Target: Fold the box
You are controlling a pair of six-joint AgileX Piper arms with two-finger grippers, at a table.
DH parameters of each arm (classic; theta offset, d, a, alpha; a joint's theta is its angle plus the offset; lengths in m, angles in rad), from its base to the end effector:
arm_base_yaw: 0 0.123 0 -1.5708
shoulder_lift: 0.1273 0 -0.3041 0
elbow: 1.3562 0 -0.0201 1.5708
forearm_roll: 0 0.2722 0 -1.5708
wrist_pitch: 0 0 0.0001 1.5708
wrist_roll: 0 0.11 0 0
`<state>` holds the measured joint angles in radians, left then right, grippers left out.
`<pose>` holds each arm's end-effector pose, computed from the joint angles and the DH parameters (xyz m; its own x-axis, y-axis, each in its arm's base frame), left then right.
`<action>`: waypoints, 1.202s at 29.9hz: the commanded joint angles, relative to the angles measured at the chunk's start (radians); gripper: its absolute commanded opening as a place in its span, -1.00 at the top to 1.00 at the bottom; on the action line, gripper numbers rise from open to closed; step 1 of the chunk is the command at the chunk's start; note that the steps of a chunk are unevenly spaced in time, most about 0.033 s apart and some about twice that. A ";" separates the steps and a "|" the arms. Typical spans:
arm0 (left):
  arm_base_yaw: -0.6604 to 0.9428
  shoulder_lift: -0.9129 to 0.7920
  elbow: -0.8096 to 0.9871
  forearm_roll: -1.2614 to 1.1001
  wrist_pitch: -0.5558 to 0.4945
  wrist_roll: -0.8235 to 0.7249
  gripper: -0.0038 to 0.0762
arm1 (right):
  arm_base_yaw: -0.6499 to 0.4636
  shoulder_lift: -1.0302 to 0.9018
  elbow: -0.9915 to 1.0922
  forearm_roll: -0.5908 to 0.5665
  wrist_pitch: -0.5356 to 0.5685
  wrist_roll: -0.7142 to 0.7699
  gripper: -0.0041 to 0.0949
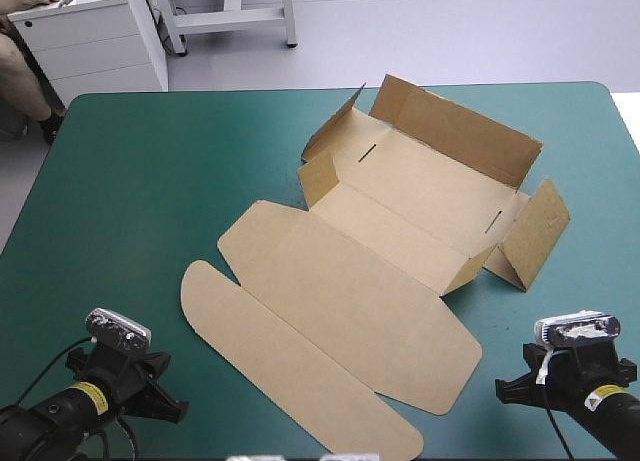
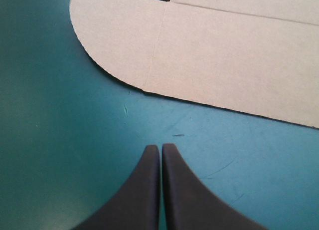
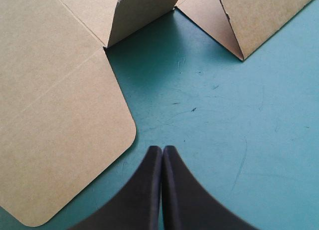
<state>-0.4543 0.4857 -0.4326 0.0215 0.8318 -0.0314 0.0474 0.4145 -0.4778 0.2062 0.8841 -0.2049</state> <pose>0.0901 -0.0420 0.2486 -0.6502 0.2987 -0.6986 0.4179 0.9085 -0.0005 0.0860 0.0215 0.2686 -0.6470 -0.1028 -0.7555 -0.2132 0.9757 0.0497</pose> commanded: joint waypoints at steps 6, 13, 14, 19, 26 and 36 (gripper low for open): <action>-0.007 0.006 -0.033 -0.003 -0.049 0.002 0.92 | -0.001 0.009 -0.023 0.015 -0.051 -0.002 0.96; -0.007 0.006 -0.033 -0.003 -0.049 0.002 0.92 | -0.001 0.009 -0.023 0.015 -0.051 -0.002 0.96; -0.007 0.006 -0.033 -0.003 -0.049 0.002 0.92 | -0.001 0.009 -0.023 0.015 -0.051 -0.002 0.96; -0.007 0.006 -0.033 -0.003 -0.049 0.002 0.92 | -0.001 0.009 -0.023 0.015 -0.051 -0.002 0.96; -0.007 0.006 -0.033 -0.003 -0.049 0.002 0.92 | -0.001 0.009 -0.023 0.043 -0.049 -0.014 0.96; -0.007 0.006 -0.033 -0.003 -0.051 0.000 0.92 | -0.001 0.009 -0.023 0.043 -0.049 -0.021 0.68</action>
<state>-0.4543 0.4857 -0.4326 0.0215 0.8307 -0.0314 0.0474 0.4145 -0.4778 0.2320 0.8859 -0.2161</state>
